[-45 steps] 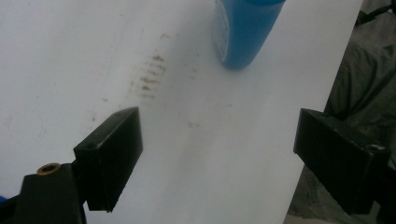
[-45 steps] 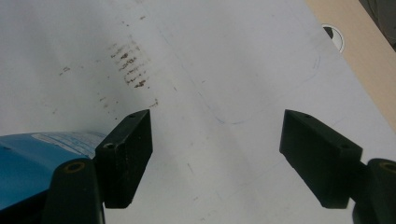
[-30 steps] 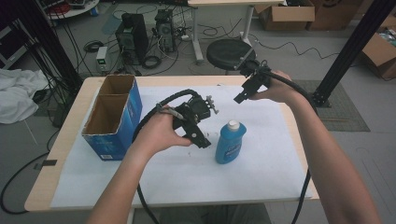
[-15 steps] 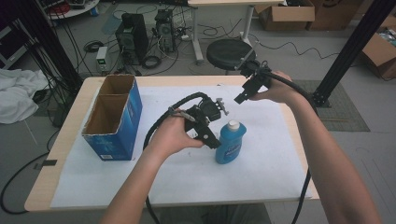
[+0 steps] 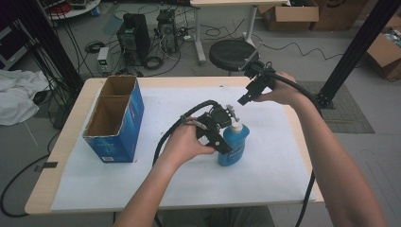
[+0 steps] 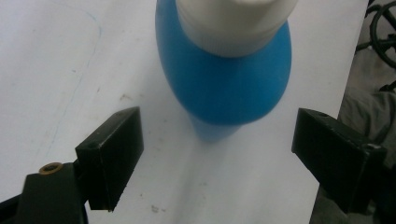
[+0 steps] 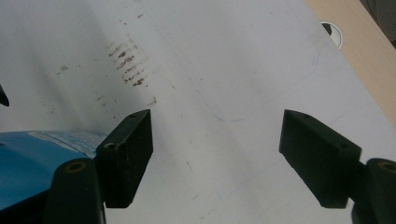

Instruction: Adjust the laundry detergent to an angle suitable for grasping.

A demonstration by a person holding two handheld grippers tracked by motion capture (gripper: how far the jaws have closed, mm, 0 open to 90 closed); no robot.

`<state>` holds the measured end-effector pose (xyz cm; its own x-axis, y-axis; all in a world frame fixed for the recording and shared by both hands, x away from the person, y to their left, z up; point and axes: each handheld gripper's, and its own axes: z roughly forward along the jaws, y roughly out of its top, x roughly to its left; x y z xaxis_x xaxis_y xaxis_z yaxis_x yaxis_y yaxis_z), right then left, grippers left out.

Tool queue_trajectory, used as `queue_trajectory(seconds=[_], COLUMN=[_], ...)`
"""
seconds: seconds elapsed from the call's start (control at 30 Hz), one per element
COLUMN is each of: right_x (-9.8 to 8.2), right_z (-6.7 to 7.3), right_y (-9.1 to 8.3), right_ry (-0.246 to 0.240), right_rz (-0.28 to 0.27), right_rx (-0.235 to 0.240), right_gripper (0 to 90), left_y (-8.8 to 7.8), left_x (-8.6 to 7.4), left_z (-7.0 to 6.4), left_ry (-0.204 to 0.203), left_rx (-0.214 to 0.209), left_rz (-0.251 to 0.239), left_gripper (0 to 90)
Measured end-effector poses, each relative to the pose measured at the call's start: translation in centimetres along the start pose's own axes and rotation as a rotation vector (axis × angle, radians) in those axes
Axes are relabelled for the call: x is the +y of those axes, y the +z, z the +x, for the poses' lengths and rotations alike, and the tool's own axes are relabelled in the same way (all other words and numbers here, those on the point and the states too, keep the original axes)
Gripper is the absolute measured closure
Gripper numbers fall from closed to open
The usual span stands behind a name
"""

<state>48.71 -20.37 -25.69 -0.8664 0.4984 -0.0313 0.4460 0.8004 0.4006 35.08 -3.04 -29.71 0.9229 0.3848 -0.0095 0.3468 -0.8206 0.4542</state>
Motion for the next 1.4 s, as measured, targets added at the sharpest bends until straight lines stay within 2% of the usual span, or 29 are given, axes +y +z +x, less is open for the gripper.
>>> queue_trajectory(seconds=[0.27, 0.53, 0.63, 0.8, 1.0, 1.07, 1.23, 1.4], right_x=[0.0, -0.2, -0.2, -0.3, -0.5, -0.5, -0.5, -0.4], right_z=[0.0, -0.1, -0.1, -0.2, -0.3, -0.3, -0.4, -0.4], right_y=[0.1, 0.0, 0.0, 0.0, 0.0, -0.1, -0.1, -0.1], right_ry=[0.000, 0.004, 0.002, 0.004, 0.009, 0.007, 0.009, 0.007], right_rz=[-0.002, -0.005, -0.008, -0.007, -0.012, -0.014, -0.016, -0.019], right_rx=[0.001, 0.000, 0.000, 0.000, 0.000, 0.000, 0.000, -0.001], right_gripper=[26.1, 26.3, 26.3, 26.3, 26.4, 26.5, 26.6, 26.6], left_y=[1.1, 2.1, 2.7, 3.4, 3.8, 4.0, 4.2, 4.3], left_x=[0.1, 0.4, 0.4, 0.7, 0.5, 0.4, 0.1, -0.1], left_z=[-0.2, -0.6, -0.6, -0.8, -0.9, -0.8, -0.9, -0.9], left_ry=[0.001, -0.023, -0.012, -0.017, -0.045, -0.042, -0.056, -0.061], left_rx=[0.003, 0.020, 0.031, 0.039, 0.036, 0.031, 0.044, 0.051], left_rz=[0.007, -0.035, -0.011, -0.007, -0.061, -0.071, -0.100, -0.122], left_gripper=[18.6, 20.5, 20.6, 21.2, 23.7, 24.7, 27.2, 34.0])
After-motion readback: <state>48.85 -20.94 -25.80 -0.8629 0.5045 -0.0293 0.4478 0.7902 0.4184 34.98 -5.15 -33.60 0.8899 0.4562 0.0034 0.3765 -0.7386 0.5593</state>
